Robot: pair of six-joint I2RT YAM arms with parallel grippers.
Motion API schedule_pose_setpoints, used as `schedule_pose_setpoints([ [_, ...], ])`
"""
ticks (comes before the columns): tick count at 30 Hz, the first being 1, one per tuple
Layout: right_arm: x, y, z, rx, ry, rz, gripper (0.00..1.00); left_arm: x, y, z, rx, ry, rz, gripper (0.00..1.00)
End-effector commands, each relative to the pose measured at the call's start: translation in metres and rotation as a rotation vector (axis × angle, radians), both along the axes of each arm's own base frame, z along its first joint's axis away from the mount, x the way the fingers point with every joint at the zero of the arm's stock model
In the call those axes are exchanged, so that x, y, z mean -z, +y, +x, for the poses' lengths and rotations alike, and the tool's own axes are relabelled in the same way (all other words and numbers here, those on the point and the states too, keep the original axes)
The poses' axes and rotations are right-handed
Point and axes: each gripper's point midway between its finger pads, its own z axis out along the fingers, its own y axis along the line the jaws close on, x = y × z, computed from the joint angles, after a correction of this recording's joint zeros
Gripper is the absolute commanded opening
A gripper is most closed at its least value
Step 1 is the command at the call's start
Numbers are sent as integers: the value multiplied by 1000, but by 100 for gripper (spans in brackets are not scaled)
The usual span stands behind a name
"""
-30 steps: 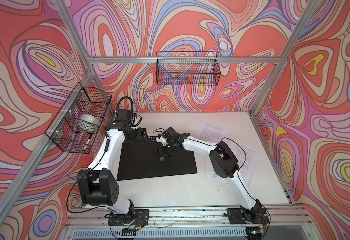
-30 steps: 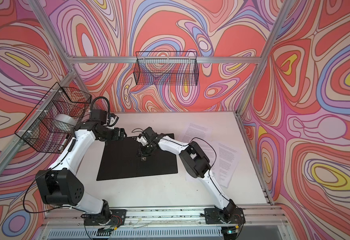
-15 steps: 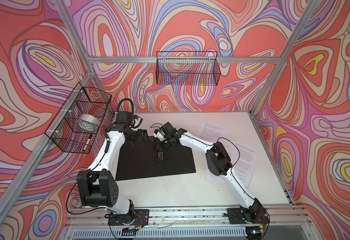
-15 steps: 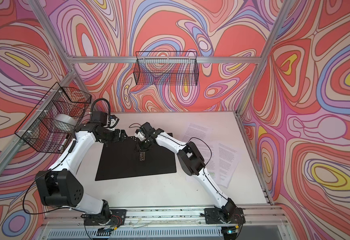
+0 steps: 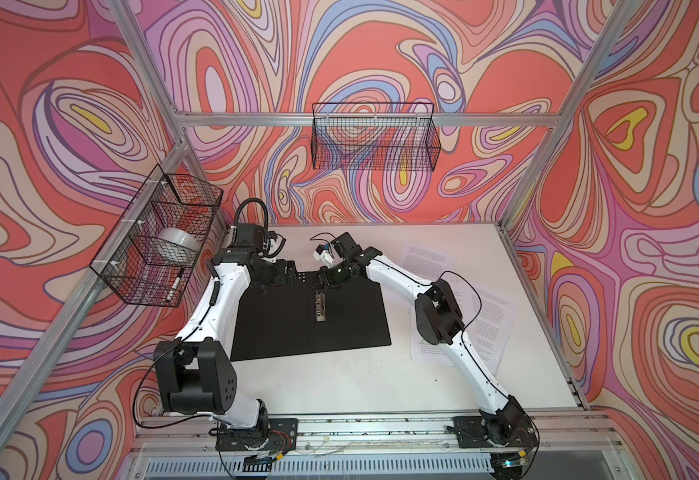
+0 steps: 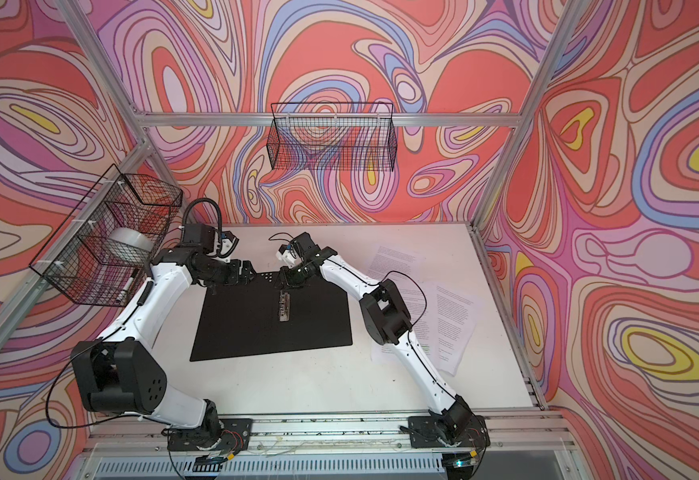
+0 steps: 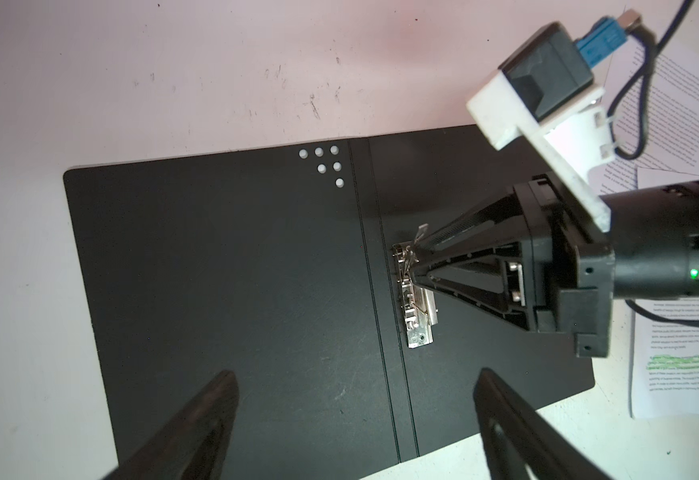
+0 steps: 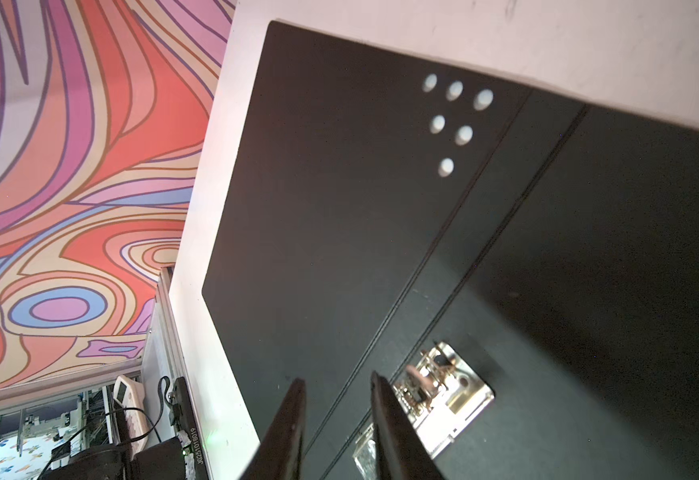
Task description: Put the files into the folder
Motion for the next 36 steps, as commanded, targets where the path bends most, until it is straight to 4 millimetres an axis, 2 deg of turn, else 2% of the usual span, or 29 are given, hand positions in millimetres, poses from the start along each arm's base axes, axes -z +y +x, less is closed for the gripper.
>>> schedule_pose_setpoints([
  [1, 9, 4, 9, -5, 31, 48, 29, 2, -5, -3, 22, -3, -8, 89],
  [9, 7, 3, 22, 15, 45, 89, 29, 2, -5, -6, 26, -1, -4, 90],
  [13, -22, -2, 32, 48, -41, 83, 32, -15, -3, -2, 38, -45, 17, 90],
  [17, -72, -27, 51, 147, -220, 6, 36, -40, -7, 0, 70, -98, 17, 91],
  [20, -100, -64, 58, 253, -334, -104, 39, -59, -23, -3, 149, -141, 9, 92],
  [24, -121, -133, 48, 413, -408, -244, 50, -77, -58, -12, 289, -210, 82, 96],
  [28, -113, -211, 11, 557, -345, -341, 54, -82, -99, -26, 420, -242, 94, 98],
  [33, -103, -315, -46, 766, -271, -476, 63, -71, -136, -40, 505, -175, 20, 100],
  [36, -96, -364, -79, 861, -214, -490, 65, -67, -153, -49, 562, -149, 4, 100],
])
